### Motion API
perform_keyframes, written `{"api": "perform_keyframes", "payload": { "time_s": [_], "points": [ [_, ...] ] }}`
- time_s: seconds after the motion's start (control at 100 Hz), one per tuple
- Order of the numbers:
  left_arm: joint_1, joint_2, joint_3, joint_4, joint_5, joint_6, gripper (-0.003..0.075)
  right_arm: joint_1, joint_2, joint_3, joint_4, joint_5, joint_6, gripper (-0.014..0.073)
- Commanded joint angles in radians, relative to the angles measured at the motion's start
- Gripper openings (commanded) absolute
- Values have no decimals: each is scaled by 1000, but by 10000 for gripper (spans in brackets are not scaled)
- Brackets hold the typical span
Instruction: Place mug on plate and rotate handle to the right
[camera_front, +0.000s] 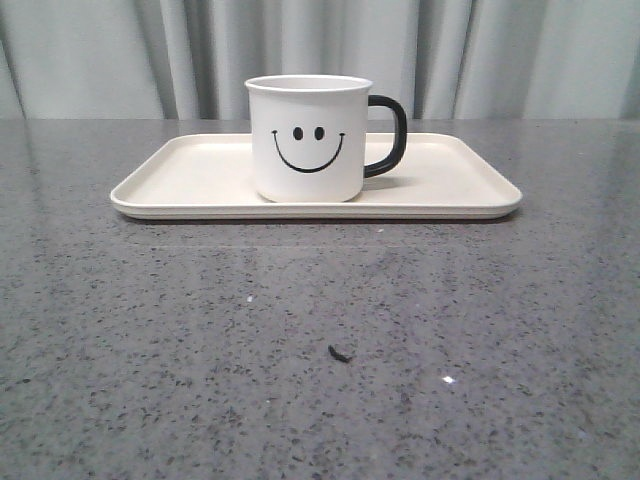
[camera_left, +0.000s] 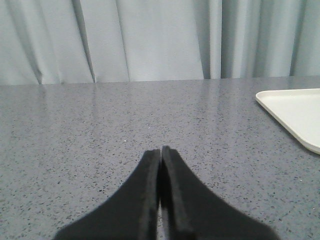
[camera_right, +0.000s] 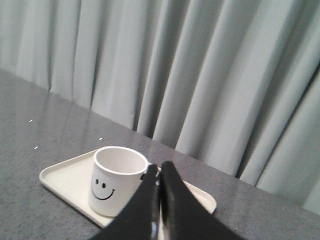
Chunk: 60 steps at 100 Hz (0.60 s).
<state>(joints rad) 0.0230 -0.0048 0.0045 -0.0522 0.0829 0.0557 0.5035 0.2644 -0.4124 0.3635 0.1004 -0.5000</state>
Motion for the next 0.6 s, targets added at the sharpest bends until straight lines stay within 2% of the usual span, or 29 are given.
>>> {"api": "perform_keyframes", "payload": {
  "time_s": [0.0,0.17,0.26,0.44,0.59],
  "points": [
    [3,-32,4,0,-83,-11,-19,-45,14,36,-53,-184,93,-61],
    [3,-32,4,0,-83,-11,-19,-183,8,140,-314,-195,455,-61],
    [3,-32,4,0,-83,-11,-19,-254,-12,193,-403,-217,585,-61],
    [3,-32,4,0,-83,-11,-19,-358,-109,320,-448,-294,628,-61],
    [3,-32,4,0,-83,-11,-19,-415,-197,395,-448,-286,629,-61]
  ]
}}
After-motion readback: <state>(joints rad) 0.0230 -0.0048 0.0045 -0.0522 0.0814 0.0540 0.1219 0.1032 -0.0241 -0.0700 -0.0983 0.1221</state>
